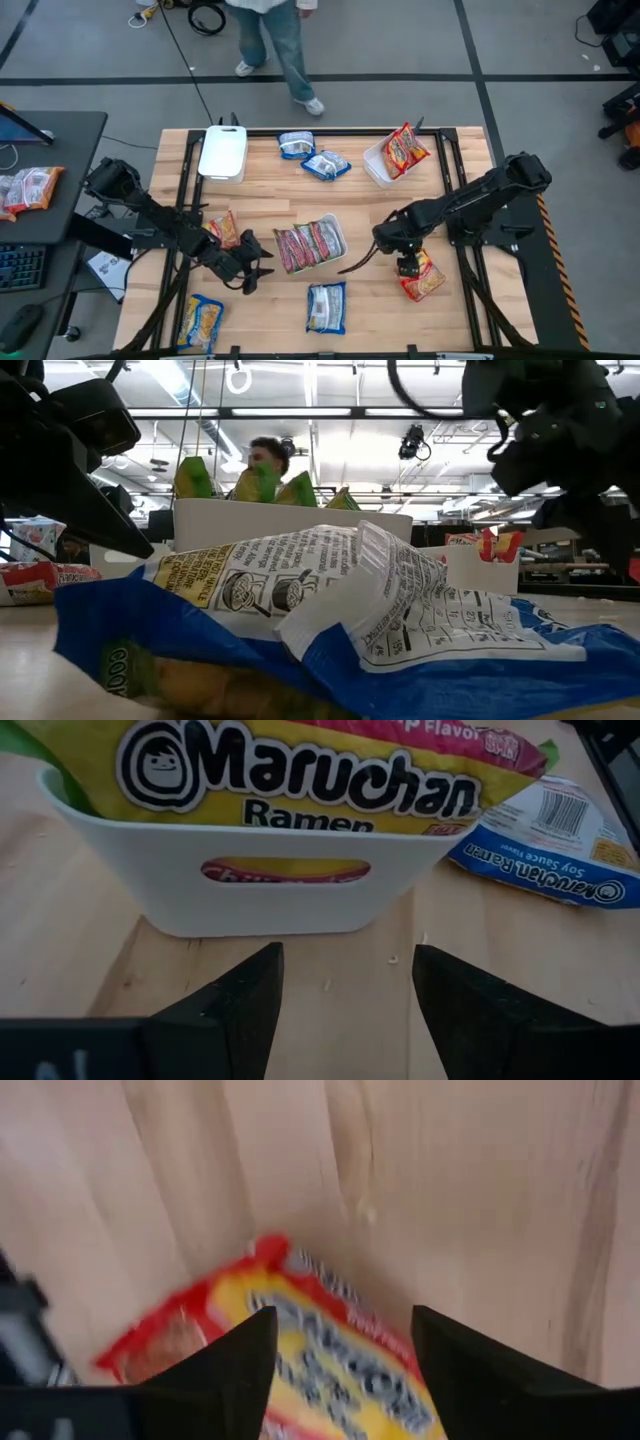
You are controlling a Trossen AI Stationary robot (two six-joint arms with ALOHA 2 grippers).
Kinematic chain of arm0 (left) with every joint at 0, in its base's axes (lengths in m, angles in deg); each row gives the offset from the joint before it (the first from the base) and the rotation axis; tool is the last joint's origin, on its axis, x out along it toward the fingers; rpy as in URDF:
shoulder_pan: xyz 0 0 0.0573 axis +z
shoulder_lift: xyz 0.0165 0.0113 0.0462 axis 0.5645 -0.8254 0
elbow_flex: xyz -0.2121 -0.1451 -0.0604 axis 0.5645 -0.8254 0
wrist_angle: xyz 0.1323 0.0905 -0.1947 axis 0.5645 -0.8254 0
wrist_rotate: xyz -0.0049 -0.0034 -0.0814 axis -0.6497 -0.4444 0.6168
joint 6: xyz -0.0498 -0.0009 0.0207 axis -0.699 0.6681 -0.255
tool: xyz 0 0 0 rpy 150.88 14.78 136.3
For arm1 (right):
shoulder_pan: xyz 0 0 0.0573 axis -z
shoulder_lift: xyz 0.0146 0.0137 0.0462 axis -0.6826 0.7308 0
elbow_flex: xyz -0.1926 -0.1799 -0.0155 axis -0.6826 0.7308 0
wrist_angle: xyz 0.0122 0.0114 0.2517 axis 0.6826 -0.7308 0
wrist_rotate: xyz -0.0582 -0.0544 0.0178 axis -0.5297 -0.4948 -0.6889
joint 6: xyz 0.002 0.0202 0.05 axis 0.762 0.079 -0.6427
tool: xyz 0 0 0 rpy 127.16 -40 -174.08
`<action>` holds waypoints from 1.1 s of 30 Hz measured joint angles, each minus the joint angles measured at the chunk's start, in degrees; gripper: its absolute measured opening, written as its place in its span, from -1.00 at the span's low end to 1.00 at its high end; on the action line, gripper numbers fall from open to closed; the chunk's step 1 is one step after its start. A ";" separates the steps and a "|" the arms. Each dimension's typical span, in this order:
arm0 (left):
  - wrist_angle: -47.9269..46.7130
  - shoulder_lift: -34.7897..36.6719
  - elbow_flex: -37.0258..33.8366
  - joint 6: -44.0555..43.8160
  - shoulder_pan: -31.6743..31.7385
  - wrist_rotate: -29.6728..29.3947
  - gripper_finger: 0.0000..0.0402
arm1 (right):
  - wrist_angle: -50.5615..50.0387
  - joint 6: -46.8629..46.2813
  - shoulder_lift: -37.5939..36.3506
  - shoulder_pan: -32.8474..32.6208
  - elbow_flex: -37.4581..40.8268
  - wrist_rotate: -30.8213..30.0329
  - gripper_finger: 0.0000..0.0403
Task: Sort Maruchan noodles
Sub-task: Put the orange noodle pack into the top right white bin
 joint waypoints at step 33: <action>-0.86 0.00 0.00 0.53 1.31 -3.92 0.13 | 1.13 13.80 4.38 3.82 -0.57 6.01 -0.97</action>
